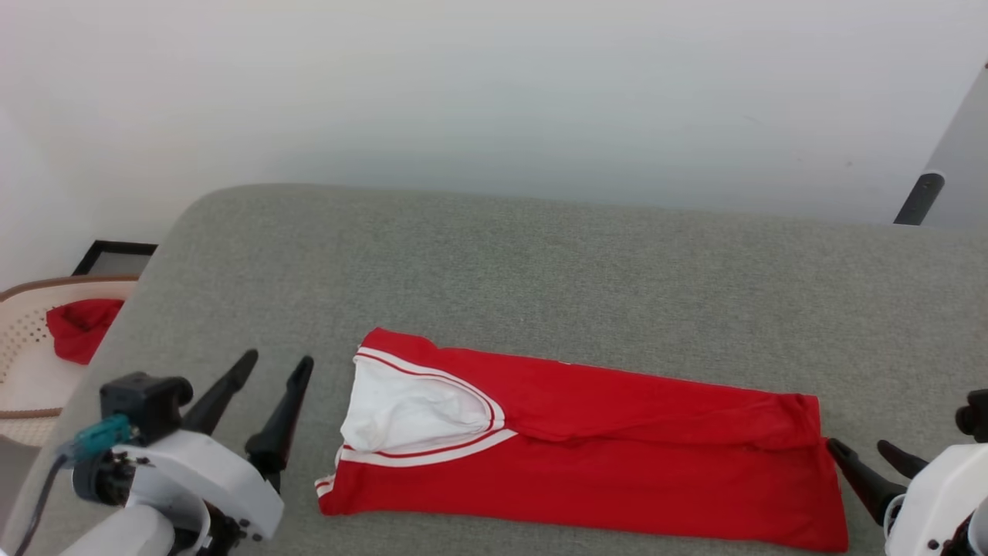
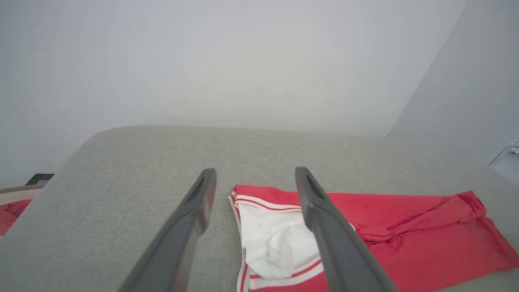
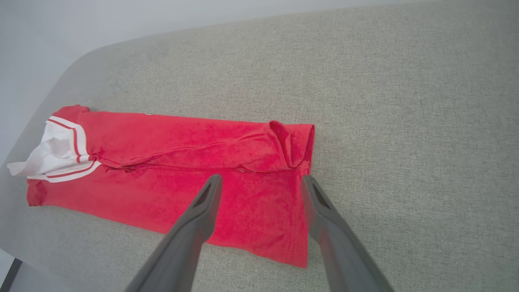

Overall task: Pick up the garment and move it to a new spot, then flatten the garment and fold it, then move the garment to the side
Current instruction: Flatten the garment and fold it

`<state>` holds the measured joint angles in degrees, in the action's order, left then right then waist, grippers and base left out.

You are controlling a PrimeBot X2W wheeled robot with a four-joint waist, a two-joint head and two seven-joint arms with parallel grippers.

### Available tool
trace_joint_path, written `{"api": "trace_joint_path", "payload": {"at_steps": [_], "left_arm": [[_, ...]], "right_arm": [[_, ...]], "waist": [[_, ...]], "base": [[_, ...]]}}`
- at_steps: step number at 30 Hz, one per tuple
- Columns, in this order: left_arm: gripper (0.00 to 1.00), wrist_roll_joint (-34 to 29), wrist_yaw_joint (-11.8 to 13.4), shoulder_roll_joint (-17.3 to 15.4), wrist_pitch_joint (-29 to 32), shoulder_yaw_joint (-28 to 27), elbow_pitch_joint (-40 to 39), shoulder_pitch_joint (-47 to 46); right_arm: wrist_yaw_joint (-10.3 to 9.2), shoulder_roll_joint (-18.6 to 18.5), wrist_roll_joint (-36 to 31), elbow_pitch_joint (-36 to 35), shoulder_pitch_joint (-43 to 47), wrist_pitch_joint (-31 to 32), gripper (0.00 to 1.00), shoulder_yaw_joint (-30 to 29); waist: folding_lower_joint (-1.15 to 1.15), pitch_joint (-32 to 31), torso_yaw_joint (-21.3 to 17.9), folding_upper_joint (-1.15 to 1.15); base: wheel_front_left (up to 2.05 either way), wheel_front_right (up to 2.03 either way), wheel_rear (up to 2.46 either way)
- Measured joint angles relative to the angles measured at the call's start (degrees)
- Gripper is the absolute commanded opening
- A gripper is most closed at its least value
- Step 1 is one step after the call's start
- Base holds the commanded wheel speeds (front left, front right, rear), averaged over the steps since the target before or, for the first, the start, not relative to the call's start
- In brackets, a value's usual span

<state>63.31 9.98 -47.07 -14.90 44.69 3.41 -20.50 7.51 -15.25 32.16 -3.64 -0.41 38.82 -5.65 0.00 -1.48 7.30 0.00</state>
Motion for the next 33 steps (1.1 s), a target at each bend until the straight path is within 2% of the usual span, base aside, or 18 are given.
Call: {"api": "trace_joint_path", "payload": {"at_steps": [13,19,27,33], "left_arm": [[1.00,-15.77,-7.69,13.22,-0.19,-24.64,2.03,11.73],[1.00,-21.47,-12.15,19.31,-0.22,-32.88,2.64,13.50],[1.00,-26.02,-16.11,25.47,-0.22,-38.58,3.89,12.94],[1.00,-27.64,-17.12,27.76,-0.22,-39.75,5.14,11.09]], "right_arm": [[0.00,-0.57,-1.54,1.20,-1.98,5.70,1.00,-4.74],[-0.01,-0.82,-2.71,1.44,-4.95,9.28,1.00,-6.13],[0.00,-1.14,-4.10,5.02,-8.90,12.24,1.00,-5.38],[-0.01,-1.05,-5.04,8.66,-11.79,13.69,1.00,-3.43]], "waist": [[0.00,3.46,1.05,0.00],[0.00,7.19,1.68,0.00],[0.00,12.60,2.82,0.00],[0.00,15.90,3.86,0.00]], "base": [[0.00,0.00,0.00],[0.00,0.00,0.00],[0.00,0.00,0.00],[0.00,0.00,0.00]]}}
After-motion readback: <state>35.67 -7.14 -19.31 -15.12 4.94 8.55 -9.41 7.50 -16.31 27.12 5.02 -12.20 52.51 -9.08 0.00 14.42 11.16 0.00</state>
